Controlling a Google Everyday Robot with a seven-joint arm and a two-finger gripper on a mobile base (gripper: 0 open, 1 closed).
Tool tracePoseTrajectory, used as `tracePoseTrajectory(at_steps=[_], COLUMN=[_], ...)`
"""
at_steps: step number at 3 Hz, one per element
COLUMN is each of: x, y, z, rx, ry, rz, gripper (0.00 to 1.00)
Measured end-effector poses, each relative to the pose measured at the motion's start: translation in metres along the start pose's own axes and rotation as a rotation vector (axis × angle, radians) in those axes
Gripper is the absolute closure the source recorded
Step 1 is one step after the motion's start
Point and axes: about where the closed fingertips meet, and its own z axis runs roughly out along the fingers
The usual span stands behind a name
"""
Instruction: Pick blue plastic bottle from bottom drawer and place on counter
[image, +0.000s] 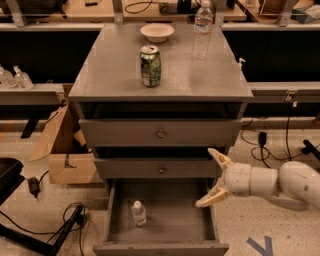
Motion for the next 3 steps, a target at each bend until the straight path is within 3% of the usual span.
tracePoseTrajectory(at_steps=[2,3], x=[0.102,0.146], y=[0.025,0.035], z=[0.104,0.145], rx=[-0.033,-0.058], ry=[-0.143,-0.155], rz=[0.04,0.084], gripper=[0.0,0.0])
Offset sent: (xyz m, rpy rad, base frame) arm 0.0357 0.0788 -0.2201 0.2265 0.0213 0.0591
